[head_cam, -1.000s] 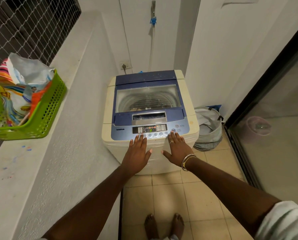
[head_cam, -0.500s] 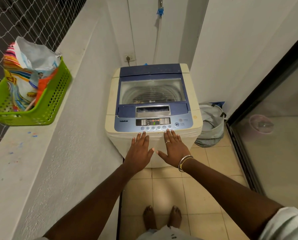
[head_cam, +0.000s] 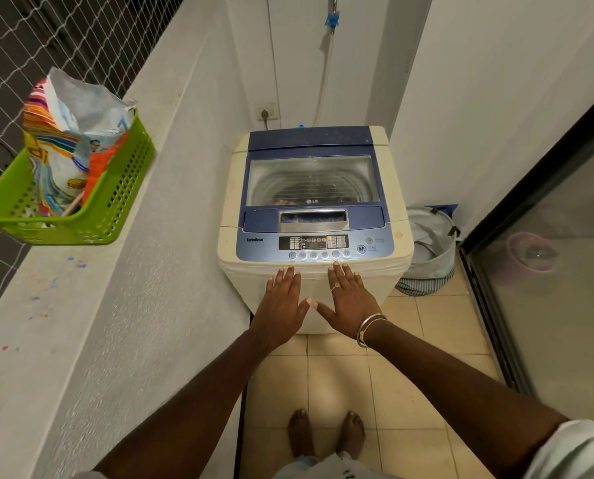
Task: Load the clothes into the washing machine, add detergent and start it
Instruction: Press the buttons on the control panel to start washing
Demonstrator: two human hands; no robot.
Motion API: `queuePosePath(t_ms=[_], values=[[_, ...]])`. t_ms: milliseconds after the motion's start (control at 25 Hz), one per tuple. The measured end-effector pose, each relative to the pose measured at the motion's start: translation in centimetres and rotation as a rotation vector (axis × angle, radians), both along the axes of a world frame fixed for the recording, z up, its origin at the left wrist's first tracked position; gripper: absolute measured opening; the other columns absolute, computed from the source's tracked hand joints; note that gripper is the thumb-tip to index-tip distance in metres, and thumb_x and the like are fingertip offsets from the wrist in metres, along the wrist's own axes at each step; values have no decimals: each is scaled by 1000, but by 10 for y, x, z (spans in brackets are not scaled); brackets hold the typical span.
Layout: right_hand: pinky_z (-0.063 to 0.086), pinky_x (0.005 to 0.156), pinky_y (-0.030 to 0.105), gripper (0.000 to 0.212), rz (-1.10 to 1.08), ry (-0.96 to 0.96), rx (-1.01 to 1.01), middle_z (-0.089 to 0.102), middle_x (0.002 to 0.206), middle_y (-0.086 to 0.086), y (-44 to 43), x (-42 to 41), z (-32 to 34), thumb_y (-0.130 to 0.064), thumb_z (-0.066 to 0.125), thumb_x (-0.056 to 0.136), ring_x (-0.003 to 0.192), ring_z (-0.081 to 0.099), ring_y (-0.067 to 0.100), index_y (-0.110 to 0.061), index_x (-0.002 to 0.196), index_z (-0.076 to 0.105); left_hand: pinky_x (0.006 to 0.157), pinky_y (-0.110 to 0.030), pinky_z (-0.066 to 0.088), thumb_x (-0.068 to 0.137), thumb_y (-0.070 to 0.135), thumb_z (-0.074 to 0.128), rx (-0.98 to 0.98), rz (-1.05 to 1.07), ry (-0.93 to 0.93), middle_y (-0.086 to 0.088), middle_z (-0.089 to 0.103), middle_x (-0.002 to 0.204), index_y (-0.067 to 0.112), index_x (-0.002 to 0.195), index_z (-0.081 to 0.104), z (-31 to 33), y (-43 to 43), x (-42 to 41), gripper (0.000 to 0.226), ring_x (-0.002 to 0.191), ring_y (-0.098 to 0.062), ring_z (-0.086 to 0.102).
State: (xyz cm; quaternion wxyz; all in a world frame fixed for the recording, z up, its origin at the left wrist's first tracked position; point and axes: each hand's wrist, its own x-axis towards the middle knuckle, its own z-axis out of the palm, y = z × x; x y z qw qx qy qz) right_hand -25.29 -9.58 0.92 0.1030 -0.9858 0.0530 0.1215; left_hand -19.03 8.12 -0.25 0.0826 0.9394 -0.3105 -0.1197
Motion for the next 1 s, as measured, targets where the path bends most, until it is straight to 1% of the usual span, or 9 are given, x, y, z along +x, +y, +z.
queuePosePath(t_ms=[240, 400, 680, 1000], values=[[4, 123, 44, 91, 1, 22, -5, -5, 164, 11, -1, -1, 2, -73, 17, 93, 151, -6, 28, -10, 156, 1, 123, -46, 4, 103, 52, 29, 4, 9, 2, -11, 12, 166, 11, 158, 19, -2, 1, -2, 69, 154, -32, 9], [4, 123, 44, 90, 7, 29, -8, -4, 164, 10, 0, -2, 1, -72, 17, 93, 151, -7, 28, -10, 156, 2, 123, -47, 6, 104, 51, 30, 6, 7, 5, -11, 11, 167, 11, 158, 19, -2, 1, -2, 69, 154, -31, 9], [5, 123, 45, 87, 21, 34, -12, -3, 164, 12, -1, -3, -2, -69, 19, 95, 151, -6, 28, -9, 156, 3, 123, -45, 4, 104, 53, 28, 22, 21, 17, -9, 8, 167, 13, 158, 16, -2, 1, -2, 69, 154, -29, 6], [6, 123, 45, 86, 22, 39, 1, -2, 164, 11, 4, -2, -3, -68, 21, 95, 151, -5, 28, -9, 156, 5, 123, -45, 4, 104, 51, 29, 3, 24, 25, -9, 9, 167, 12, 158, 16, -1, 3, 0, 68, 154, -29, 6]])
